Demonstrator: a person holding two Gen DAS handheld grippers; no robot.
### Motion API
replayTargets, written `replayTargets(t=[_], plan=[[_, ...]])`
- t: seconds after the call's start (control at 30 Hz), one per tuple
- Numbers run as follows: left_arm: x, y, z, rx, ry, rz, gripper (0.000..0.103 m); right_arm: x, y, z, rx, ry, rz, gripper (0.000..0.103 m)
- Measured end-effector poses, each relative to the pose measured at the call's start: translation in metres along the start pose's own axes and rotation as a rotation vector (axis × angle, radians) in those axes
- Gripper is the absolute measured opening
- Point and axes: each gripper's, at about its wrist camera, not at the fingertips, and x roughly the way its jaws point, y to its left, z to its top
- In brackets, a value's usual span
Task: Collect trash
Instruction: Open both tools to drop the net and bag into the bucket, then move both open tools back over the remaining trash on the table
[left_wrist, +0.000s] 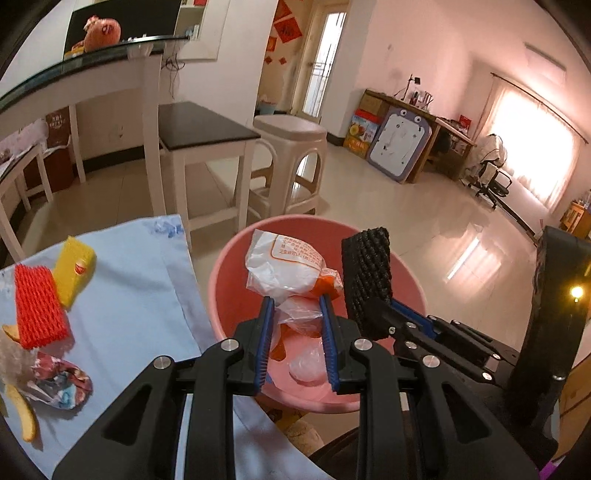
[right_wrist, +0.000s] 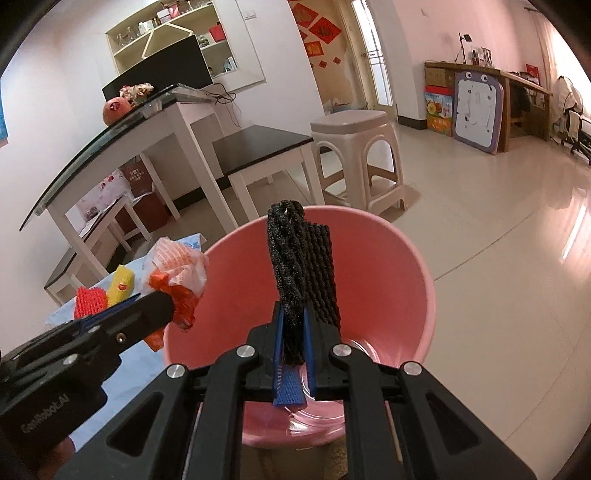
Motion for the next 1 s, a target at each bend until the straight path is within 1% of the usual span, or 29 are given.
replayTargets(t=[0.1, 0.13, 0.2, 0.23, 0.27, 0.4, 0.63, 0.77, 1.0], plan=[[0.008, 0.003, -0.001, -0.008, 0.023, 0.0, 0.026, 0.005, -0.003, -0.001, -0.002, 0.012, -0.004, 0.01], [0.011, 0.004, -0.001, -0.01, 0.034, 0.004, 0.027, 0.005, -0.003, -0.002, -0.001, 0.014, -0.004, 0.013], [0.014, 0.007, 0.003, -0.017, 0.045, 0.008, 0.031, 0.006, -0.003, -0.003, 0.005, 0.016, -0.01, 0.028], [0.017, 0.009, 0.005, -0.019, 0.049, 0.007, 0.031, 0.007, -0.003, -0.002, 0.009, 0.016, -0.016, 0.044], [0.018, 0.009, 0.005, -0.023, 0.051, 0.012, 0.033, 0.007, -0.003, -0.002, 0.013, 0.012, -0.022, 0.048], [0.016, 0.011, 0.006, -0.024, 0.05, 0.0, 0.039, 0.005, -0.009, -0.003, 0.03, 0.017, -0.018, 0.049], [0.0, 0.005, 0.003, -0.005, 0.015, -0.008, 0.04, -0.009, -0.01, -0.006, 0.026, 0.004, -0.023, 0.051], [-0.019, 0.004, -0.003, 0.017, -0.037, 0.032, 0.04, -0.021, -0.004, -0.01, 0.011, -0.002, -0.014, 0.051], [-0.058, 0.018, -0.019, 0.03, -0.058, 0.111, 0.04, -0.035, 0.025, -0.021, -0.014, 0.008, 0.039, 0.051]])
